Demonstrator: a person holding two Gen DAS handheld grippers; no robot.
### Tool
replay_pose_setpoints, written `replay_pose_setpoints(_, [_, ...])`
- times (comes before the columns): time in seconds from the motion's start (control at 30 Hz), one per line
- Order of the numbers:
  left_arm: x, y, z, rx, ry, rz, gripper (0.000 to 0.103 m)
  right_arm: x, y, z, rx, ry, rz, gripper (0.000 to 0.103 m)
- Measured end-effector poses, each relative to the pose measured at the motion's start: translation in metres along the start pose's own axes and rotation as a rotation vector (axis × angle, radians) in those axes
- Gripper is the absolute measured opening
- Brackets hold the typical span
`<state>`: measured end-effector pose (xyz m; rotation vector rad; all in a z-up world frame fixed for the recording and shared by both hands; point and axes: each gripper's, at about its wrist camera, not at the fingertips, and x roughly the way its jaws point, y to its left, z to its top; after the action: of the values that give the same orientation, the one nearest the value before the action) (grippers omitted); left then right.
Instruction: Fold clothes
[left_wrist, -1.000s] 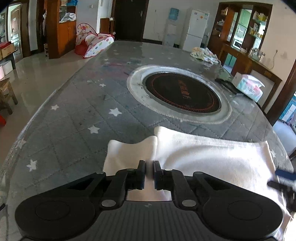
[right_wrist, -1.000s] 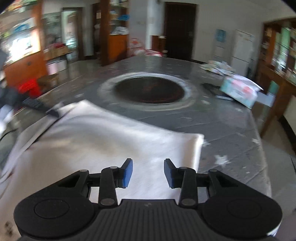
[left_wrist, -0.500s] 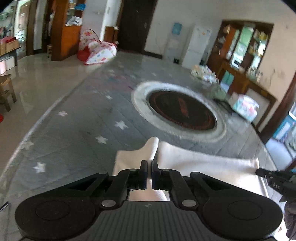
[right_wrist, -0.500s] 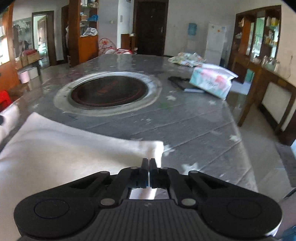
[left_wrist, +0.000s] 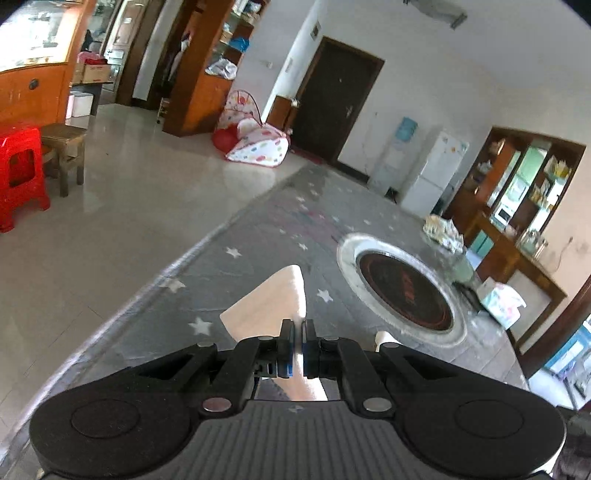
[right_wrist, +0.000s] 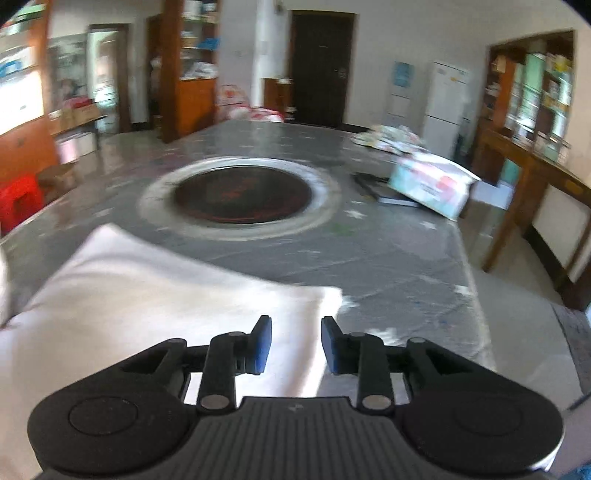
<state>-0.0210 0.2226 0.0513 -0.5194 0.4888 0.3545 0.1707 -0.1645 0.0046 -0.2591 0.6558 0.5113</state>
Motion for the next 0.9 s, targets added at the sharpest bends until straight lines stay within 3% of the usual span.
replay_pose_setpoints(0.43, [-0.060, 0.034, -0.009, -0.097, -0.100, -0.037, 0.004, -0.073, 0.137, -0.034, -0.342, -0.039, 0.397, 0.037])
replay_pose_setpoints(0.7, [-0.070, 0.054, -0.014, -0.135, -0.109, -0.055, 0.004, -0.051, 0.191, -0.040, -0.397, 0.006, 0.499, 0.037])
replay_pose_setpoints(0.9, [-0.074, 0.057, -0.013, -0.117, -0.137, -0.127, 0.004, -0.056, 0.205, -0.041, -0.419, -0.011, 0.501, 0.037])
